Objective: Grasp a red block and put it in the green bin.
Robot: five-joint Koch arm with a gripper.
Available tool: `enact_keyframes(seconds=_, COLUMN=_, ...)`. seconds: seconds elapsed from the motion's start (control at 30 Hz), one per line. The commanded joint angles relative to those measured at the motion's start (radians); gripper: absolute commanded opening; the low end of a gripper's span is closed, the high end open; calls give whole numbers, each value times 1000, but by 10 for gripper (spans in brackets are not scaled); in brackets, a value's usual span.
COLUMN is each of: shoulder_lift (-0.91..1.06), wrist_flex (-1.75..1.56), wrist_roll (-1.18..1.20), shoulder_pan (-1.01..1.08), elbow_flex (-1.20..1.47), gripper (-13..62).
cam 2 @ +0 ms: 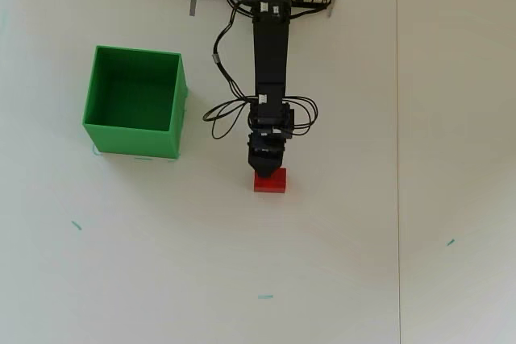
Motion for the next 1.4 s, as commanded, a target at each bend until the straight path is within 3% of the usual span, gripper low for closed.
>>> enact_keyframes(seconds=0.0, shoulder_lift=-2, wrist_flex=8, wrist_roll=-2, shoulder_pan=-5, elbow_flex=-107, gripper=329)
enact_keyframes(seconds=0.2, shoulder_lift=-41, wrist_flex=64, wrist_roll=-2, shoulder_pan=28, elbow_flex=-216, gripper=329)
enact_keyframes(seconds=1.37, shoulder_lift=-190, wrist_flex=83, wrist_roll=0, shoulder_pan=-32, elbow_flex=-281, gripper=329)
